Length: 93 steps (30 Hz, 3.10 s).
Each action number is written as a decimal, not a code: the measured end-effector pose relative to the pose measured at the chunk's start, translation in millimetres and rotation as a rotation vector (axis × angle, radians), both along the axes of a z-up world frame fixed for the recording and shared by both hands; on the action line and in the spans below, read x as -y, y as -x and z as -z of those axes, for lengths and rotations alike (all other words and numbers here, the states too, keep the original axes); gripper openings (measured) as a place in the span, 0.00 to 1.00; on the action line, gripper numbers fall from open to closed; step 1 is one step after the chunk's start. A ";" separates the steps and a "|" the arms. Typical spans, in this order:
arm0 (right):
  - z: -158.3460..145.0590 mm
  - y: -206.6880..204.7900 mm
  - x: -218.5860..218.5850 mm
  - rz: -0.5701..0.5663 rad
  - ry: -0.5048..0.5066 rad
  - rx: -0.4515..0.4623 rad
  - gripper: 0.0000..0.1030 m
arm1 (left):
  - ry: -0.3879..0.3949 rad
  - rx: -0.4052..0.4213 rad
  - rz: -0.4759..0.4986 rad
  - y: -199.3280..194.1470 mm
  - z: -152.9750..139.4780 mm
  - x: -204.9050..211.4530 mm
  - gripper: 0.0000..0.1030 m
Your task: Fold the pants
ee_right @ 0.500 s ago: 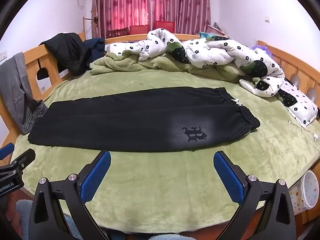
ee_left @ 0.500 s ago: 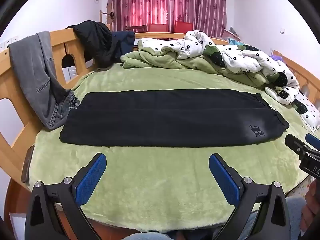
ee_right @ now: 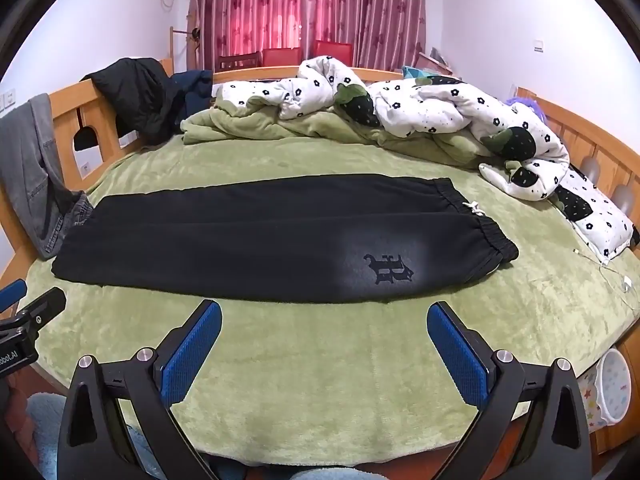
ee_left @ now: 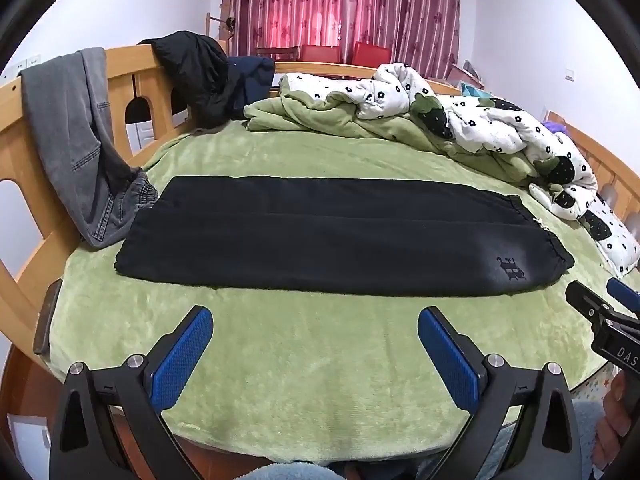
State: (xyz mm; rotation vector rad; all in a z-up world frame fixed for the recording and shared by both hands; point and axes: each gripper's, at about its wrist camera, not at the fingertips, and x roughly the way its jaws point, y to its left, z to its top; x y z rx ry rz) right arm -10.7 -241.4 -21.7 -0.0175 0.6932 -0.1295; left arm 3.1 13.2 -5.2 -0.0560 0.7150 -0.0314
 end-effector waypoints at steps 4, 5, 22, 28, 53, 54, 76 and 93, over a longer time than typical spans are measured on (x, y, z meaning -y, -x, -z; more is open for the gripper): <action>4.8 0.2 1.1 -0.006 0.004 0.003 0.98 | -0.002 -0.001 -0.002 1.1 1.7 -0.1 1.00; 4.0 0.4 0.2 -0.006 0.005 0.002 0.98 | -0.002 -0.001 -0.003 1.8 1.2 1.4 1.00; 5.8 -0.7 -0.8 -0.010 0.010 -0.005 0.98 | -0.004 -0.001 -0.004 1.5 1.3 1.1 1.00; 8.1 -1.7 -2.4 -0.015 0.013 -0.011 0.98 | -0.004 -0.001 -0.004 1.4 1.7 0.9 1.00; 8.9 -2.3 -4.0 -0.015 0.015 -0.012 0.98 | -0.002 -0.002 -0.005 1.3 1.1 1.5 1.00; 8.7 -2.2 -3.6 -0.015 0.015 -0.011 0.98 | -0.002 -0.002 -0.005 1.3 1.3 1.4 1.00; 9.1 -3.4 -4.7 -0.015 0.016 -0.013 0.98 | -0.001 -0.003 -0.005 1.2 1.0 1.5 1.00; 24.8 -9.1 -4.7 -0.022 0.010 -0.047 0.98 | 0.117 -0.052 0.036 -10.7 6.9 3.5 1.00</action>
